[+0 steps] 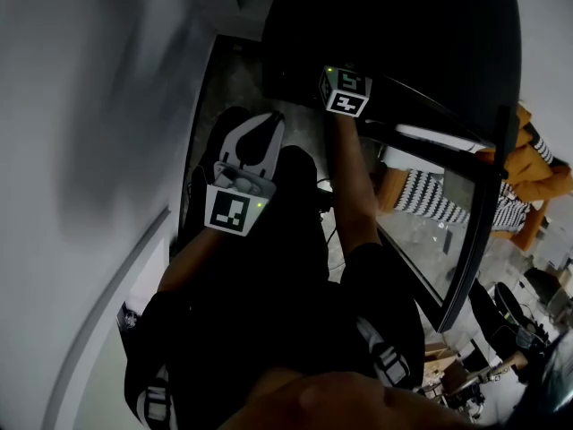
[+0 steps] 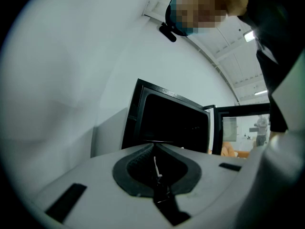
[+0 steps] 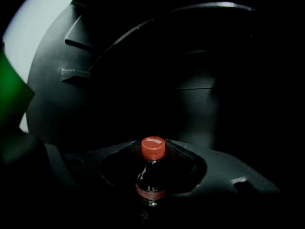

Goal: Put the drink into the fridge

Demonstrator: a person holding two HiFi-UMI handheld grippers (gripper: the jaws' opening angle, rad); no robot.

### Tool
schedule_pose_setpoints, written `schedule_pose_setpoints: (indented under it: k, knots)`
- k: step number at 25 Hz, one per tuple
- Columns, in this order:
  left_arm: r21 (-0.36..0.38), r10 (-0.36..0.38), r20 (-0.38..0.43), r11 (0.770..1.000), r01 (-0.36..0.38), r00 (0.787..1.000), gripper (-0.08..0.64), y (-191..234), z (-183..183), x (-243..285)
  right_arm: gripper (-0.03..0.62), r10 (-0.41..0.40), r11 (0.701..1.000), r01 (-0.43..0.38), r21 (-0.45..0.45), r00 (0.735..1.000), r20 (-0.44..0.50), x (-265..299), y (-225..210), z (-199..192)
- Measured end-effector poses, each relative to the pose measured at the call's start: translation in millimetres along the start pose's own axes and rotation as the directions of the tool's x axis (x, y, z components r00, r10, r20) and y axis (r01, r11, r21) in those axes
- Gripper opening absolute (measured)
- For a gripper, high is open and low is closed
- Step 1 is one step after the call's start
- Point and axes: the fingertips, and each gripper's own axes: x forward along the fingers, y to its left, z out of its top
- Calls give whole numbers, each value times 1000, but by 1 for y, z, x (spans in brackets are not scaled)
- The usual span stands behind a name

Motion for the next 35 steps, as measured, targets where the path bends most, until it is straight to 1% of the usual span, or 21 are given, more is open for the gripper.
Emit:
schedule_pose_setpoints:
  k: [2, 7, 12, 16, 22, 27, 31, 35]
  knots:
    - [-3, 0, -3, 1000, 0, 1000, 12, 0, -3, 1, 141, 9, 1000, -9, 4, 1000, -7, 6, 1, -5]
    - [10, -19, -9, 1000, 19, 1000, 12, -2, -6, 2, 141, 8, 1000, -8, -8, 1000, 7, 13, 5, 4]
    - [-3, -17, -10, 1000, 17, 1000, 12, 0, -9, 4, 141, 10, 1000, -9, -12, 1000, 9, 20, 5, 2]
    - [-12, -13, -25, 1000, 13, 1000, 12, 0, -12, 4, 141, 23, 1000, -23, -9, 1000, -7, 24, 6, 2]
    - [-13, -15, -26, 1000, 15, 1000, 12, 1, -5, 4, 143, 19, 1000, -19, -16, 1000, -16, 26, 5, 2]
    - [-21, -18, -30, 1000, 17, 999, 12, 0, 1, 0, 149, 28, 999, -28, -18, 1000, 1, 26, 6, 1]
    - [-18, -10, -37, 1000, 10, 999, 12, 0, 5, -9, 205, 38, 999, -39, -29, 999, -10, 25, 8, -6]
    - [-21, 12, -47, 1000, -13, 999, 12, 0, 9, -19, 227, 12, 1000, -12, -23, 1000, 5, 14, 4, -6]
